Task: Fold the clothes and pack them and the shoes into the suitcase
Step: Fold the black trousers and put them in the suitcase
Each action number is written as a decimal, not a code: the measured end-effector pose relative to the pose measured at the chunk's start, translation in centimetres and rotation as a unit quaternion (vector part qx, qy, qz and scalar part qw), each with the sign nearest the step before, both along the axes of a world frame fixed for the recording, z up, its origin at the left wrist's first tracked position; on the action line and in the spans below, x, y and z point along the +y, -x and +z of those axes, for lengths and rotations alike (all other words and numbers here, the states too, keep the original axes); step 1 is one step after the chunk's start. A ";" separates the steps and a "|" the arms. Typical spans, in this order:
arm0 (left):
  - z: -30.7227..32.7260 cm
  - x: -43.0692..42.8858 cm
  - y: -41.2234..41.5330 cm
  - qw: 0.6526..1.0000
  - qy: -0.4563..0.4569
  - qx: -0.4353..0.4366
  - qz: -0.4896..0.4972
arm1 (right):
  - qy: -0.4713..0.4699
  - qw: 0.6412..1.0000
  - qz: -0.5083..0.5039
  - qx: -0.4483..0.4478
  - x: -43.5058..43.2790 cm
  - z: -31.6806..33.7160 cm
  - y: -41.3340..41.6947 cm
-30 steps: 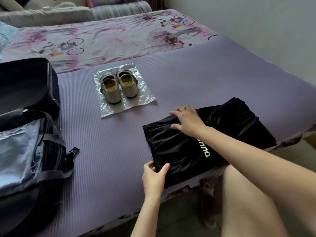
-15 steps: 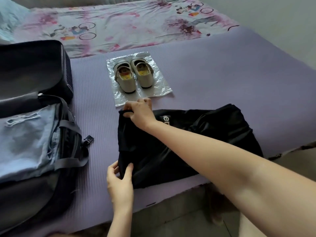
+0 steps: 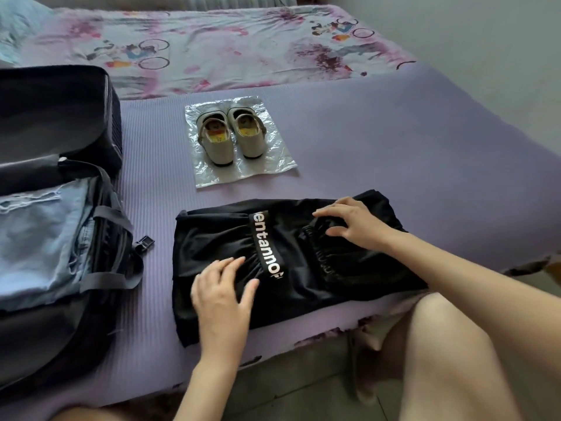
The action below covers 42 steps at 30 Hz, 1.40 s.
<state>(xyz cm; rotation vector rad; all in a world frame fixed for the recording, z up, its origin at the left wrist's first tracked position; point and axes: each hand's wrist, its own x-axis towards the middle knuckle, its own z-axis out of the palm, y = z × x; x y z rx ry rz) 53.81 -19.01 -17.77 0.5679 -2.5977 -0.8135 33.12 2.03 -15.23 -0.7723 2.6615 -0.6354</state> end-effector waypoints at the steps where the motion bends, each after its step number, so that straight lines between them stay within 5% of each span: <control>1: -0.1 0.8 0.7 0.999 0.021 -0.006 -0.040 | -0.003 1.000 0.006 -0.006 -0.2 0.0 0.2; 6: -1.3 1.1 3.0 0.987 0.086 -0.069 -0.118 | -0.101 0.991 0.079 0.033 -2.5 -0.8 0.8; 13: -3.1 -0.5 3.1 0.976 0.167 -0.021 -0.136 | -0.074 0.995 0.058 -0.047 -2.5 -1.3 1.6; 17: -3.5 -0.9 3.0 0.977 0.160 0.003 -0.142 | -0.165 0.976 0.139 -0.010 -2.9 -1.3 2.3; 24: -2.9 -1.0 1.5 0.978 0.131 0.034 -0.158 | -0.046 0.998 0.047 -0.017 -3.3 -0.5 3.7; 29: -3.5 -0.3 1.0 0.978 0.121 0.021 -0.170 | -0.081 0.993 0.074 0.037 -3.5 -1.4 2.6; 33: -3.2 0.2 1.0 0.977 0.116 0.031 -0.178 | 0.003 0.997 -0.021 0.077 -1.5 -2.2 0.4; 37: -3.1 1.3 1.3 0.978 0.111 0.045 -0.171 | -0.014 0.973 -0.191 0.128 4.6 -1.7 -0.8; 42: -3.4 2.5 2.3 0.973 0.131 0.005 -0.190 | 0.012 0.948 -0.319 0.007 10.2 -1.9 -2.7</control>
